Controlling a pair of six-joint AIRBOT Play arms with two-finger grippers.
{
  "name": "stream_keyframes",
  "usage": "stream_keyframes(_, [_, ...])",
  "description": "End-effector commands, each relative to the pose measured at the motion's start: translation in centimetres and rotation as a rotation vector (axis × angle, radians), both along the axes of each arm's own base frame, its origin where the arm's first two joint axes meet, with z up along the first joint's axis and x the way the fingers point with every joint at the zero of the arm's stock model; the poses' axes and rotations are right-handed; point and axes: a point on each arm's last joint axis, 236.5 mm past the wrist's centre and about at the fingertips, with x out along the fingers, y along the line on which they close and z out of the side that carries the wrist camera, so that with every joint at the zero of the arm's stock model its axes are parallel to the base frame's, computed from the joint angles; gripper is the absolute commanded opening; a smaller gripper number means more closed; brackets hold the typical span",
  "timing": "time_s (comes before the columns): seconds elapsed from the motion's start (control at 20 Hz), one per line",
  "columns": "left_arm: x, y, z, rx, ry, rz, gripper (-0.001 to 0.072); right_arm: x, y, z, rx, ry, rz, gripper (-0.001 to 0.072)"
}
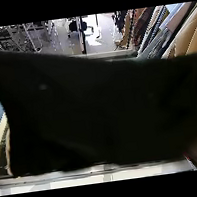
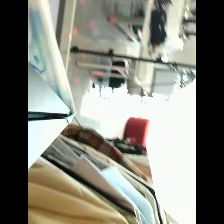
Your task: Fold the clothes and pants, and hang the long-sleeved shirts on hangers.
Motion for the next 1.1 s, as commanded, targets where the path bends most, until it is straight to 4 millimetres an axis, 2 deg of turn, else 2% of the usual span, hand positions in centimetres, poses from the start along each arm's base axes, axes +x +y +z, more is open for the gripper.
stream_keyframes(0.0, [2.1, 3.4, -1.8, 0.023, 0.045, 0.091, 0.0014, 3.7, -3.1, -1.9, -0.013, 0.117, -0.094, 0.0014])
stream_keyframes(0.05, [3.7, 3.5, -4.1, -0.018, 0.125, 0.060, 0.0014, 7.6, -3.6, -5.3, 0.016, 0.245, -0.071, 0.0014])
stream_keyframes(0.1, [5.6, 3.0, -7.4, -0.068, 0.234, 0.006, 0.0013, 11.7, -3.7, -9.0, 0.055, 0.369, -0.033, 0.0014])
stream_keyframes(0.15, [7.6, 2.1, -11.0, -0.108, 0.341, -0.039, 0.0013, 16.2, -3.3, -13.6, 0.117, 0.494, 0.030, 0.0014])
stream_keyframes(0.2, [10.2, 1.3, -15.7, -0.127, 0.445, -0.055, 0.0013, 20.3, -3.1, -18.2, 0.180, 0.600, 0.078, 0.0014])
stream_keyframes(0.25, [13.1, 0.7, -20.3, -0.148, 0.528, -0.031, 0.0013, 24.5, -3.3, -23.4, 0.243, 0.699, 0.106, 0.0014])
stream_keyframes(0.35, [20.3, 0.8, -29.2, -0.260, 0.665, 0.131, 0.0015, 31.7, -4.3, -32.9, 0.374, 0.819, 0.107, 0.0014])
stream_keyframes(0.4, [23.9, 1.3, -32.9, -0.311, 0.696, 0.228, 0.0016, 35.1, -4.7, -36.5, 0.471, 0.825, 0.099, 0.0014])
stream_keyframes(0.45, [26.6, 1.7, -35.3, -0.366, 0.700, 0.296, 0.0071, 38.4, -4.8, -39.5, 0.580, 0.802, 0.099, 0.0017])
stream_keyframes(0.5, [28.8, 2.1, -36.7, -0.459, 0.707, 0.348, 0.0281, 40.7, -4.6, -41.6, 0.666, 0.795, 0.114, 0.0071])
stream_keyframes(0.55, [30.0, 2.2, -37.1, -0.514, 0.697, 0.361, 0.0391, 42.1, -3.9, -43.5, 0.728, 0.821, 0.143, 0.0358])
stream_keyframes(0.6, [30.3, 2.3, -37.3, -0.501, 0.662, 0.342, 0.0392, 42.3, -3.2, -44.8, 0.746, 0.871, 0.173, 0.0528])
stream_keyframes(0.7, [29.0, 2.8, -37.2, -0.451, 0.662, 0.289, 0.0391, 40.1, -1.6, -46.6, 0.706, 1.005, 0.234, 0.0496])
stream_keyframes(0.8, [25.9, 3.7, -38.1, -0.328, 0.719, 0.211, 0.0390, 36.2, -0.7, -48.1, 0.601, 1.178, 0.286, 0.0429])
stream_keyframes(0.9, [22.1, 5.5, -40.5, -0.197, 0.856, 0.197, 0.0366, 30.8, 1.2, -49.1, 0.562, 1.376, 0.385, 0.0425])
stream_keyframes(0.95, [20.5, 6.6, -41.9, -0.126, 0.932, 0.220, 0.0366, 27.9, 2.7, -49.3, 0.561, 1.458, 0.448, 0.0385])
stream_keyframes(1.05, [17.1, 9.7, -45.2, 0.050, 1.082, 0.303, 0.0366, 22.5, 5.4, -50.3, 0.563, 1.580, 0.501, 0.0378])
